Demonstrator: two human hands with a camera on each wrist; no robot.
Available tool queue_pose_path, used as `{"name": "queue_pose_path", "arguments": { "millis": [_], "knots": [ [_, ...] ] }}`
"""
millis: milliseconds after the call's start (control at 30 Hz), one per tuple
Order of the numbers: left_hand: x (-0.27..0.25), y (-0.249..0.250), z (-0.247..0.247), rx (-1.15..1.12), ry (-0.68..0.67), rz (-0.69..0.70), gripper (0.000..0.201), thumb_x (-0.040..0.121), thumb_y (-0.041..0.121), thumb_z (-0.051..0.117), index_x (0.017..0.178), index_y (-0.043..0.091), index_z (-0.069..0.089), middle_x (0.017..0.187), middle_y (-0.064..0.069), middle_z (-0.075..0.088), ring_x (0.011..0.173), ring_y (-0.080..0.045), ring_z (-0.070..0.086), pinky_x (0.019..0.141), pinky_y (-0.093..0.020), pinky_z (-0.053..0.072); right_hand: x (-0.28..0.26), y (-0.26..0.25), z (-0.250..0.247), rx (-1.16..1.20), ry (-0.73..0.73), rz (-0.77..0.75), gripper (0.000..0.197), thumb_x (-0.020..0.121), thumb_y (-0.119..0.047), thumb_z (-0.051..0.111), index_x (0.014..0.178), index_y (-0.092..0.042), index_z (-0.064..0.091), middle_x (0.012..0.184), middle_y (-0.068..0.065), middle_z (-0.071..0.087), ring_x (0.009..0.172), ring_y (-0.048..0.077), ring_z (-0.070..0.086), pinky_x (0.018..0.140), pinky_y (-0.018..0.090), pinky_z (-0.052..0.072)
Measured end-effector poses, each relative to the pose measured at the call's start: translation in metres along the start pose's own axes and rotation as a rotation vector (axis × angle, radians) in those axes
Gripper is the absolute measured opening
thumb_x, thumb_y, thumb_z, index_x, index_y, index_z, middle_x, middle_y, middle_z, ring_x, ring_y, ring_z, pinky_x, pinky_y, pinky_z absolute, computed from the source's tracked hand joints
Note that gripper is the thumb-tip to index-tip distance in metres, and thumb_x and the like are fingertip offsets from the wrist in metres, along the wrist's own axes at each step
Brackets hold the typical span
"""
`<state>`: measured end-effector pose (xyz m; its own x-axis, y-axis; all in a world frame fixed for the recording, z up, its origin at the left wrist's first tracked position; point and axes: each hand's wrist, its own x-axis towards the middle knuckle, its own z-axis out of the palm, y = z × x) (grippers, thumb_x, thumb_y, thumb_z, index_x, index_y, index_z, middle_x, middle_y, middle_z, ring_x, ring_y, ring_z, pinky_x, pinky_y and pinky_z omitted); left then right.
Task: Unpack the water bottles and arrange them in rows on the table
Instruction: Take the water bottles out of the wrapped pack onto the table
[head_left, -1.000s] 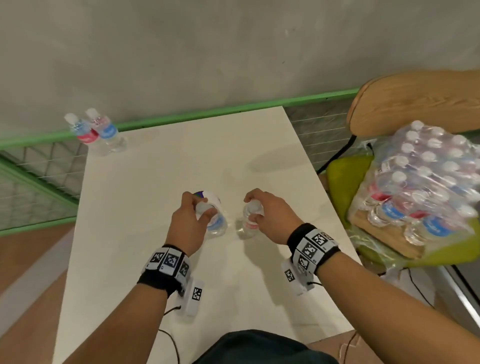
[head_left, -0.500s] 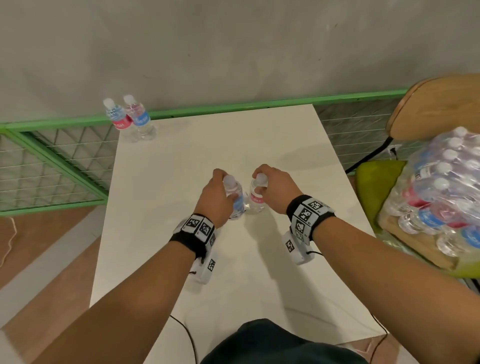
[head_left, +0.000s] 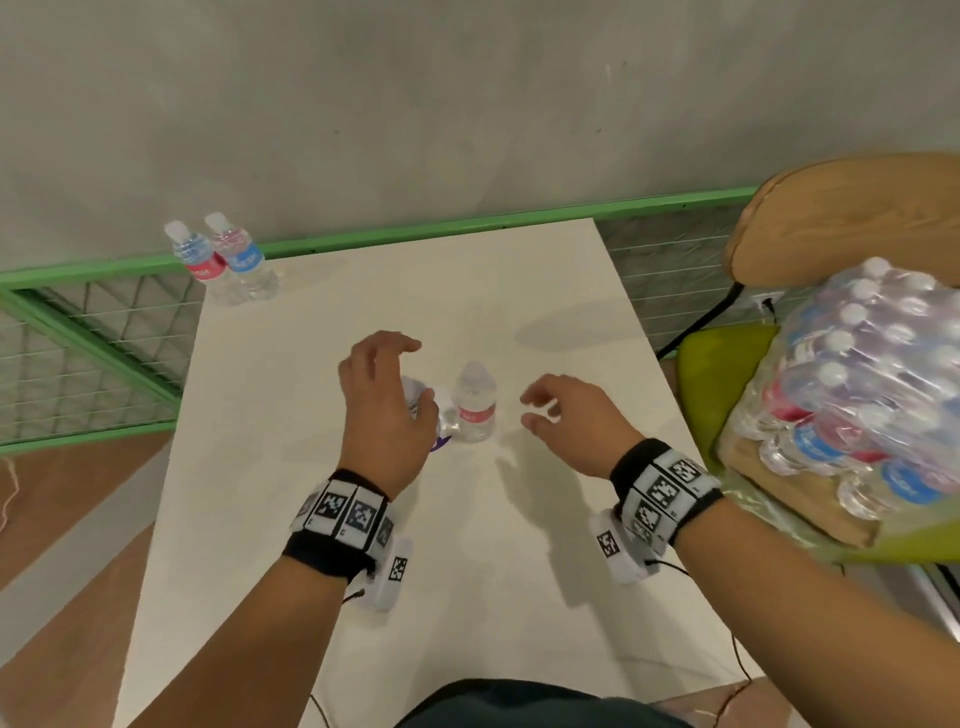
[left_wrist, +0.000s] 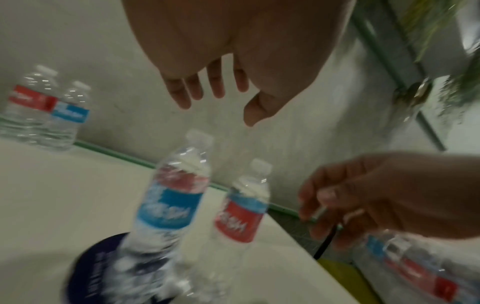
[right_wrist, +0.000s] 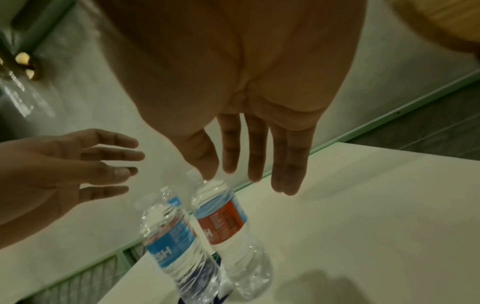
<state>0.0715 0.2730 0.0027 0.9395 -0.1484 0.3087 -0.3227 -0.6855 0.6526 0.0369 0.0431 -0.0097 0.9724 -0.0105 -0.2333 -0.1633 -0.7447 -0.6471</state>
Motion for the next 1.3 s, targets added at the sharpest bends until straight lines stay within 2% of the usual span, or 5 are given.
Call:
{"name": "queue_pose_path", "arguments": {
  "millis": [233, 467, 700, 833, 1300],
  "knots": [
    [-0.033, 0.083, 0.086, -0.165, -0.649, 0.172, 0.018, 0.091, 0.019, 0.060, 0.102, 0.032, 0.055, 0.107, 0.020, 0.048, 0.092, -0.003, 0.057, 0.079, -0.024, 0.050, -0.104, 0.115, -0.056, -0.081, -0.166, 0.340, 0.018, 0.088, -0.040, 0.063, 0.102, -0.029, 0.062, 0.090, -0.009, 0.066, 0.077, 0.007, 0.060, 0.064, 0.020, 0.045],
    [-0.043, 0.175, 0.199, 0.010, -1.064, 0.431, 0.021, 0.092, 0.029, 0.057, 0.113, 0.027, 0.058, 0.124, 0.011, 0.046, 0.105, -0.010, 0.056, 0.091, -0.025, 0.045, -0.159, 0.206, -0.107, -0.072, 0.058, 0.668, 0.038, 0.084, -0.030, 0.064, 0.118, -0.018, 0.056, 0.106, 0.006, 0.068, 0.098, 0.025, 0.063, 0.084, 0.031, 0.050],
    [-0.026, 0.258, 0.267, -0.191, -1.035, 0.233, 0.062, 0.088, 0.021, 0.064, 0.144, 0.028, 0.037, 0.139, 0.004, 0.046, 0.119, -0.017, 0.055, 0.093, -0.020, 0.038, -0.156, 0.233, -0.129, 0.170, 0.546, 0.673, 0.033, 0.089, -0.008, 0.057, 0.117, -0.003, 0.042, 0.079, 0.000, 0.059, 0.069, 0.017, 0.056, 0.059, 0.025, 0.037],
    [-0.033, 0.274, 0.298, -0.163, -0.972, 0.153, 0.052, 0.088, 0.028, 0.062, 0.134, 0.030, 0.037, 0.098, 0.002, 0.066, 0.086, -0.022, 0.066, 0.075, -0.032, 0.051, -0.139, 0.255, -0.136, 0.227, 0.546, 0.697, 0.026, 0.083, -0.021, 0.062, 0.105, -0.010, 0.055, 0.084, 0.000, 0.065, 0.079, 0.019, 0.063, 0.069, 0.028, 0.048],
    [-0.024, 0.261, 0.319, -0.357, -0.861, 0.116, 0.038, 0.077, 0.041, 0.078, 0.114, 0.042, 0.068, 0.110, 0.010, 0.059, 0.095, -0.003, 0.059, 0.096, -0.030, 0.049, -0.149, 0.270, -0.153, 0.193, 0.576, 0.602, 0.036, 0.087, -0.036, 0.069, 0.062, -0.026, 0.045, 0.057, -0.009, 0.047, 0.054, 0.009, 0.044, 0.050, 0.022, 0.032]
  ]
}}
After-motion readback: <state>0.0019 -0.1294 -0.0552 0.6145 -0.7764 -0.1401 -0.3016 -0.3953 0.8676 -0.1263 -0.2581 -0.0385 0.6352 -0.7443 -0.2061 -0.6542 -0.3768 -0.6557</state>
